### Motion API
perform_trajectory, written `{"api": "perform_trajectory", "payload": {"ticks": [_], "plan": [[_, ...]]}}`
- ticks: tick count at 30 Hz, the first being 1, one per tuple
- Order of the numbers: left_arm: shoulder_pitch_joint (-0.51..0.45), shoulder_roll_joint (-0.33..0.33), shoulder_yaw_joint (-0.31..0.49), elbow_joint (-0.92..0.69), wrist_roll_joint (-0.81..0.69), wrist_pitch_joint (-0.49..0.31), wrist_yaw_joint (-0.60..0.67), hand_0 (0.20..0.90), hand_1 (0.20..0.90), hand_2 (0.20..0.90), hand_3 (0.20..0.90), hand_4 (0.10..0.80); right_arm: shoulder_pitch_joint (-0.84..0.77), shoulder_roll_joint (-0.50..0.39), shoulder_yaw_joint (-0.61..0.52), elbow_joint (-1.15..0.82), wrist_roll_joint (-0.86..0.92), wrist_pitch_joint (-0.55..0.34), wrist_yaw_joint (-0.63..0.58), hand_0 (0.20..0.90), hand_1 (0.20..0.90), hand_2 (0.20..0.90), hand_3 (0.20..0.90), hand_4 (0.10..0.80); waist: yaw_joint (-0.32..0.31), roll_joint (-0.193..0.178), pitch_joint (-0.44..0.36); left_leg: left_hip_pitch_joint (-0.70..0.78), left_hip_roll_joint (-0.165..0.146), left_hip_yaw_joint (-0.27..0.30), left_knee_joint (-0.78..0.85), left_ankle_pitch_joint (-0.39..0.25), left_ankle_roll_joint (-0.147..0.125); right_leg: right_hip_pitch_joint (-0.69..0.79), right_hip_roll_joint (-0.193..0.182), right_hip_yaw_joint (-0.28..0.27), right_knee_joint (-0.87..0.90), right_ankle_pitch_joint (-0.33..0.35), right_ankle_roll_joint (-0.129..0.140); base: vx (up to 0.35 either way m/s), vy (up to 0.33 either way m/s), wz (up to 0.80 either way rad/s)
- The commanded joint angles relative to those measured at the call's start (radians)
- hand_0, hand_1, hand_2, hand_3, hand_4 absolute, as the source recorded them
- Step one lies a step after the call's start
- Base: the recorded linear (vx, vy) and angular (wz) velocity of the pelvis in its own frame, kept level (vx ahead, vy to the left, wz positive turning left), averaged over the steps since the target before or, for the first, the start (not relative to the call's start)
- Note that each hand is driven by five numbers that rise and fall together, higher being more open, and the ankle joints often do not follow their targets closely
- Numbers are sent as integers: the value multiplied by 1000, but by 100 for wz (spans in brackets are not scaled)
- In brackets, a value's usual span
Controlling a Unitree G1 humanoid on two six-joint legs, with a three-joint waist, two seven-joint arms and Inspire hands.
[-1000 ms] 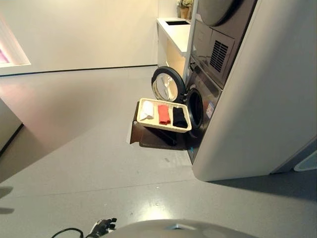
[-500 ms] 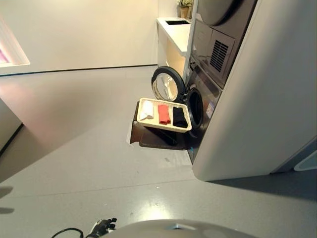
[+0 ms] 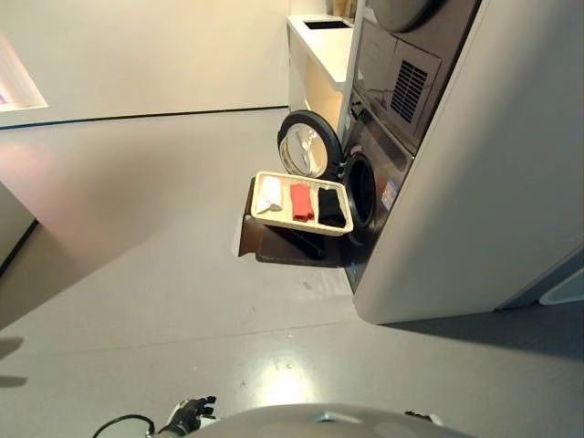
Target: Pick up the clothes and place them into the washing machine
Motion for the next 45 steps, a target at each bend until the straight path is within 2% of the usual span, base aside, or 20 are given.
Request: {"api": "perform_trajectory", "payload": {"ticks": [1, 4, 7, 10, 13, 17, 20, 21, 24, 26, 28, 30, 31, 32, 33, 35, 39, 41, 44, 45], "plan": [[-70, -16, 20, -21, 2, -23, 14, 900, 900, 900, 900, 800, -85, 21, 9, -6, 40, -25, 8, 900, 900, 900, 900, 800, -6, -14, 20, -1, -37, -62, 110, -135, -8, -98, -45, 5, 205, 113, 58, 82, 74, 9], [-77, 1, 28, -21, 2, -22, 12, 900, 900, 900, 900, 800, -80, 15, -8, -8, 60, -32, 8, 900, 900, 900, 900, 800, -24, -3, 44, 22, -32, -80, 129, -157, -2, -175, -30, 10, 328, 129, 46, 151, 90, 12], [-72, 4, 34, -6, -3, -26, 15, 900, 900, 900, 900, 800, -59, 13, -20, 5, 58, -30, 7, 900, 900, 900, 900, 800, -47, 6, 49, 87, -34, -113, 108, -182, -12, -235, -29, -3, 241, 119, 26, 298, -7, 19], [-78, -5, 32, 11, -8, -34, 26, 900, 900, 900, 900, 800, -42, 9, -47, 37, 44, -19, 6, 900, 900, 900, 900, 800, -92, -10, 56, 201, -48, -177, 83, -227, -40, -323, -86, -8, -61, 268, 62, 467, -134, 43], [-73, -11, 29, 16, -22, -40, 33, 900, 900, 900, 900, 800, -33, 10, -64, 38, 32, -11, 8, 900, 900, 900, 900, 800, -118, 8, 60, 279, -17, -204, 53, -249, -59, -359, -76, -12, -173, 334, 83, 378, -95, 42], [-58, -30, 22, 14, -34, -44, 43, 900, 900, 900, 900, 800, -10, 9, -79, 33, 28, -15, 12, 900, 900, 900, 900, 800, -149, 14, 21, 333, 14, -246, 60, -257, -72, -363, -42, 43, -159, 377, 69, 375, -165, 41], [-60, -41, 18, 12, -52, -45, 50, 900, 900, 900, 900, 800, -11, 8, -79, 32, 35, -21, 12, 900, 900, 900, 900, 800, -152, 33, 6, 324, 39, -256, 99, -215, -89, -360, -6, 59, -128, 371, 55, 297, -183, 6], [-64, -52, 10, -2, -65, -49, 53, 900, 900, 900, 900, 800, -19, 4, -75, 29, 43, -28, 8, 900, 900, 900, 900, 800, -150, 54, -1, 270, 62, -253, 236, -78, -125, -320, 43, 57, -119, 344, 17, 290, -193, 24], [-97, -56, -7, -27, -87, -54, 57, 900, 900, 900, 900, 800, -48, -13, -68, 7, 73, -38, 1, 900, 900, 900, 900, 800, -133, 28, 16, 83, 40, -230, 614, 102, -159, -210, 52, 62, -151, 286, -37, 336, -268, 35], [-107, -52, -3, -48, -105, -56, 61, 900, 900, 900, 900, 800, -74, -24, -51, -8, 87, -39, -7, 900, 900, 900, 900, 800, -100, -17, 46, -30, -19, -218, 786, 100, -148, -138, 24, 81, -166, 259, -55, 279, -226, 15], [-106, -49, 9, -37, -120, -62, 74, 900, 900, 900, 900, 800, -105, -21, -34, -16, 95, -41, -16, 900, 900, 900, 900, 800, -65, -40, 65, -141, 4, -170, 857, 52, -116, -90, 29, 108, -158, 230, -69, 374, -161, -32], [-92, -44, 20, -29, -129, -63, 81, 900, 900, 900, 900, 800, -119, -21, -19, -20, 101, -45, -24, 900, 900, 900, 900, 800, -27, -58, 79, -253, 26, -135, 792, 24, -97, -40, 30, 137, -156, 203, -68, 417, -29, -38], [-79, -44, 34, -11, -136, -64, 97, 900, 900, 900, 900, 800, -131, -11, -4, -17, 110, -53, -31, 900, 900, 900, 900, 800, 1, -54, 89, -319, 78, -107, 621, 33, -99, 5, 47, 164, -160, 167, -59, 273, 51, -31], [-79, -43, 34, -11, -136, -64, 97, 900, 900, 900, 900, 800, -131, -10, -4, -17, 110, -53, -31, 900, 900, 900, 900, 800, 1, -58, 87, -318, 74, -105, 613, 40, -98, 3, 43, 165, -160, 168, -59, 608, 193, -24], [-72, -44, 44, -2, -143, -63, 106, 900, 900, 900, 900, 800, -134, -6, 6, -18, 119, -61, -40, 900, 900, 900, 900, 800, 32, -29, 92, -314, 108, -132, 288, 94, -119, 66, 65, 194, -182, 121, -35, 517, 218, 2], [-74, -49, 48, 12, -141, -60, 112, 900, 900, 900, 900, 800, -131, -5, 9, -21, 130, -67, -48, 900, 900, 900, 900, 800, 54, -9, 83, -331, 145, -151, 61, 165, -148, 130, 66, 220, -205, 73, -17, 563, 231, -2], [-63, -50, 57, 27, -133, -54, 112, 900, 900, 900, 900, 800, -119, 7, 11, -8, 135, -58, -38, 900, 900, 900, 900, 800, 73, -11, 62, -314, 138, -159, 54, 194, -151, 204, 34, 254, -194, 25, 2, 399, 194, -34], [-63, -32, 70, 26, -129, -55, 107, 900, 900, 900, 900, 800, -106, 24, -11, 13, 149, -57, -31, 900, 900, 900, 900, 800, 83, -32, 31, -311, 98, -145, 105, 170, -131, 202, -14, 258, -115, 17, 30, 424, 269, -92], [-80, -10, 81, 25, -126, -55, 103, 900, 900, 900, 900, 800, -104, 32, -16, 21, 152, -57, -20, 900, 900, 900, 900, 800, 84, -47, 28, -297, 63, -119, 135, 127, -105, 164, -32, 256, 16, 70, 51, 240, 167, -57], [-87, 4, 86, 16, -125, -53, 105, 900, 900, 900, 900, 800, -104, 32, -24, 13, 156, -57, -16, 900, 900, 900, 900, 800, 79, -54, 32, -285, 47, -109, 148, 104, -91, 133, -37, 252, 91, 133, 63, 171, 122, -89]]}}
